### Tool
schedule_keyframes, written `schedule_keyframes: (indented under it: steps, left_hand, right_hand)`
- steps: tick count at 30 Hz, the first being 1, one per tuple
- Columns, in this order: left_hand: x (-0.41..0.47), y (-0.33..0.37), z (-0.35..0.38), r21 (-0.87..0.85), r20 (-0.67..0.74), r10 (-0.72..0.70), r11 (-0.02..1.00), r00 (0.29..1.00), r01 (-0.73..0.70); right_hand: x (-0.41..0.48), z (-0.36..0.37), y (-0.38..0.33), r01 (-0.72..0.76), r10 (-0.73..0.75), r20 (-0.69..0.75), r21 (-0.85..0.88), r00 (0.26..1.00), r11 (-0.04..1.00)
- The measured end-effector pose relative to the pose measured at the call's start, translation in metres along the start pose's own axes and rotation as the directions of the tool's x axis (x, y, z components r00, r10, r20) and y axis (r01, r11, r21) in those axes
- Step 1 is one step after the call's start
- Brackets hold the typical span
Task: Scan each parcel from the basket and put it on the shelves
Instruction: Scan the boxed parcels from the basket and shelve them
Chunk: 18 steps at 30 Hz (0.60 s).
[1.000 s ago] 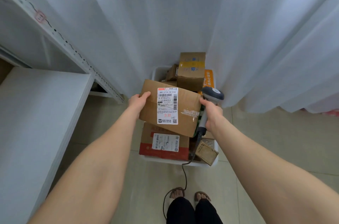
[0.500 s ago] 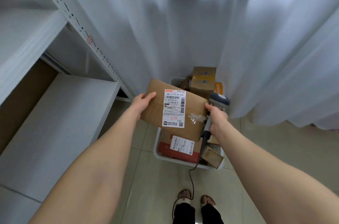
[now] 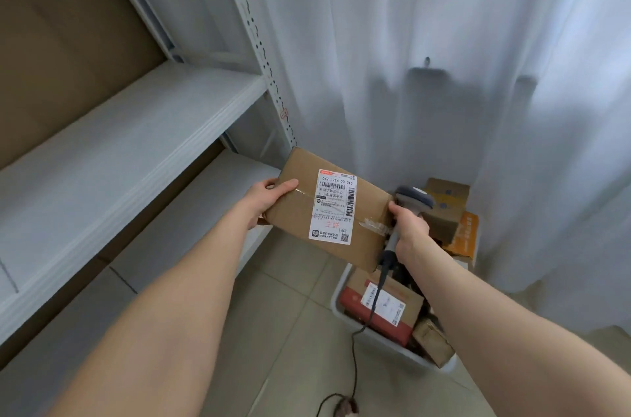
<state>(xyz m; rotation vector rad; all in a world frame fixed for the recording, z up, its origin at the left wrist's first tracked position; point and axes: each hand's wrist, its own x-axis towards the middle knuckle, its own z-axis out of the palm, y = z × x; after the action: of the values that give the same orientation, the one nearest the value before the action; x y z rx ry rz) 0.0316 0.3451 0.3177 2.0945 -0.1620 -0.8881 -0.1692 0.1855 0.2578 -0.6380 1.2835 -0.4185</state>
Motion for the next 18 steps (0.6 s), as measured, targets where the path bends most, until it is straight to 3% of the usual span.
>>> schedule_keyframes:
  steps: [13,18]
  left_hand:
    - [-0.089,-0.051,-0.125,-0.227,-0.059,-0.023,0.974,0.998,0.009]
    - [-0.097,-0.094,-0.163,-0.340,-0.142,-0.031,0.940,0.989,-0.019]
  right_hand:
    - [-0.100,0.084,0.034,0.275,-0.220,0.239,-0.226,0.946,0.935]
    - [-0.153,0.120,0.075,0.454,-0.390,0.235,-0.385,0.890,0.803]
